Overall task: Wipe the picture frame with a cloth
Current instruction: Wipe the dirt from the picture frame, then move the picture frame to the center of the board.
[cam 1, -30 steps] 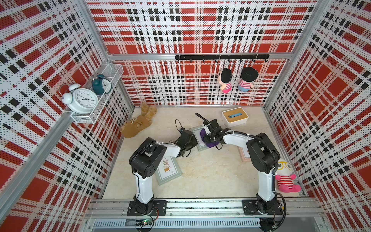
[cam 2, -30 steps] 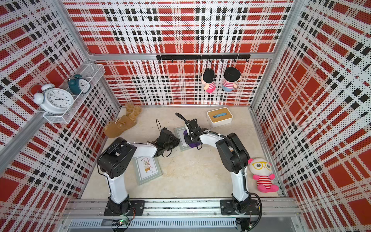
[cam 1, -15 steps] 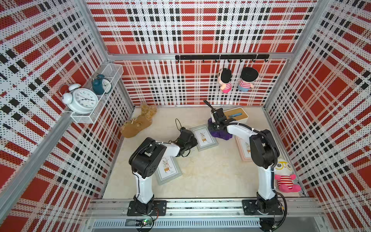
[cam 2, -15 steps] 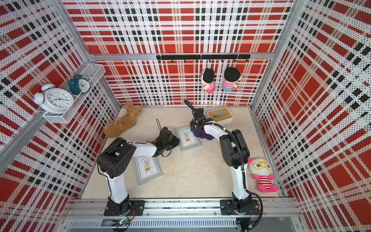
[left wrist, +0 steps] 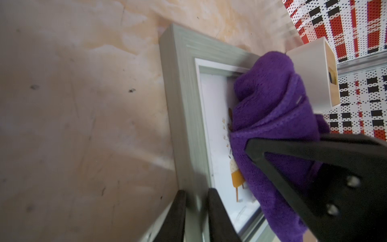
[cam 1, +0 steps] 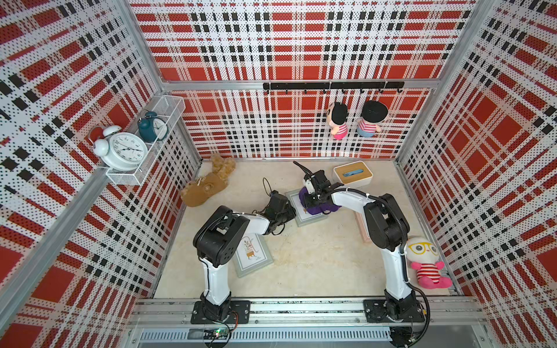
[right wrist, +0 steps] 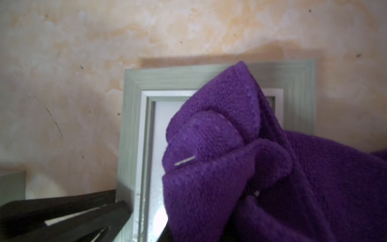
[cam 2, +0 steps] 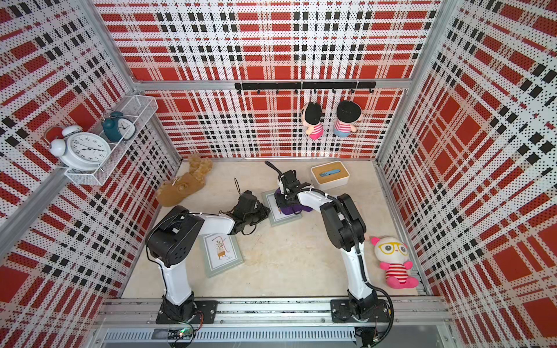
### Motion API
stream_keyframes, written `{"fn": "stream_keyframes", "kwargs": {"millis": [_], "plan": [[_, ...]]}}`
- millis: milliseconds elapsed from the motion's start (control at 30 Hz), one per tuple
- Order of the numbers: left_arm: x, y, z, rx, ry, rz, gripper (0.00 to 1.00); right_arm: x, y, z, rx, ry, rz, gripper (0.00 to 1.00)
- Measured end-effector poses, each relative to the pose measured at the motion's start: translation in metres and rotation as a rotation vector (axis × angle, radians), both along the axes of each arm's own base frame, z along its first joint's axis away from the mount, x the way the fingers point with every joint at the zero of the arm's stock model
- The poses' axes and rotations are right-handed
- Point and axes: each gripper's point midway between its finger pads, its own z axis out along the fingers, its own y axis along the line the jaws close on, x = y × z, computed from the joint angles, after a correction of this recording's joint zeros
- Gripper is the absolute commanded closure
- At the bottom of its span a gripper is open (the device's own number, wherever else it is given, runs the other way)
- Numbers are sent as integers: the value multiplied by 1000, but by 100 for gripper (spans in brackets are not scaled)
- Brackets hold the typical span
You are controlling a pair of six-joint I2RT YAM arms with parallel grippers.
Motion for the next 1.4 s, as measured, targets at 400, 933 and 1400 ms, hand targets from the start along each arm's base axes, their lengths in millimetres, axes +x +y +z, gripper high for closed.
{"fn": "stream_keyframes", "kwargs": {"millis": [400, 933, 1400], "plan": [[8, -4, 5, 70, -1, -52, 73, 38, -24, 38, -8, -109, -145, 100], [42, 9, 25, 150, 33, -62, 45, 29, -129, 211, 131, -437, -371, 100], [77, 1, 9, 83, 46, -56, 76, 36, -132, 202, 125, -432, -369, 100]]}}
